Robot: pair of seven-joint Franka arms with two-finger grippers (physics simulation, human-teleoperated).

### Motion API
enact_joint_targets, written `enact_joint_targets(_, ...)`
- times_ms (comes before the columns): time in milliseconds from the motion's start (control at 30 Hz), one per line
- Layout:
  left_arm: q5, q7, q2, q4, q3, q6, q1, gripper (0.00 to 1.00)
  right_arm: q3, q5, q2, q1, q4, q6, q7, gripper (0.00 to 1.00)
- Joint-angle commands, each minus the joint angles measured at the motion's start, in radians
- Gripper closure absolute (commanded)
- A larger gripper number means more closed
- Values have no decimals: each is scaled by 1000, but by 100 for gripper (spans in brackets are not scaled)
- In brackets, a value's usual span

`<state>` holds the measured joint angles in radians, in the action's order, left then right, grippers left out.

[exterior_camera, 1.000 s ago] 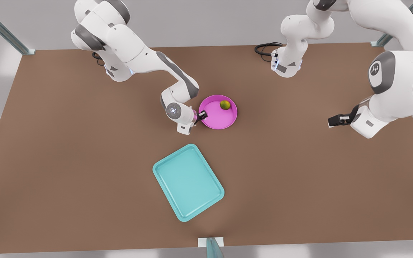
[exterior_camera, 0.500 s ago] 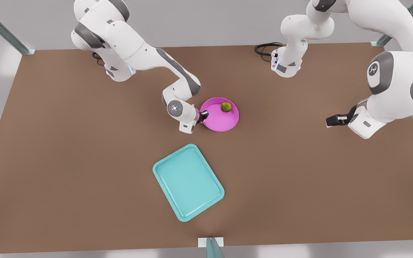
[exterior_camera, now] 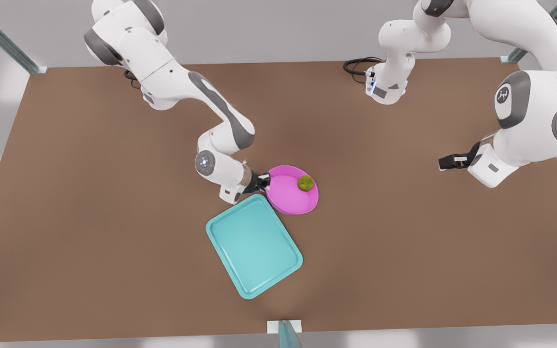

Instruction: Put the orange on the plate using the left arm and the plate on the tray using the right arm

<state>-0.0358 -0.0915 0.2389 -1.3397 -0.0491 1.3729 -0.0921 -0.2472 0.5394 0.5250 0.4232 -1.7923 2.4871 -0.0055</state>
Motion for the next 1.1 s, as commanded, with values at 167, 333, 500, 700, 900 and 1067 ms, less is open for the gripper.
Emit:
enact_joint_targets(167, 2, 7, -1, 2, 0, -2, 0, 0, 22, 106, 82, -99, 183, -40, 18, 79)
enact_joint_targets(333, 1, 4, -3, 2, 0, -3, 0, 0, 23, 103, 102, -205, 212, -53, 4, 79)
enact_joint_targets(500, 1, 3, -1, 2, 0, -2, 0, 0, 26, 102, 105, -248, 205, -57, -16, 79)
enact_joint_targets(700, 4, 4, 10, 5, 0, 0, 0, 0, 25, 100, 104, -202, 203, -59, -25, 0)
enact_joint_targets(900, 11, 1, 10, 5, 0, -5, 0, 0, 325, -533, -244, -251, 267, -996, -36, 0)
enact_joint_targets(1067, 13, 9, 8, 5, 0, -77, -2, 0, 339, -737, -477, -412, 352, -1082, -381, 0)
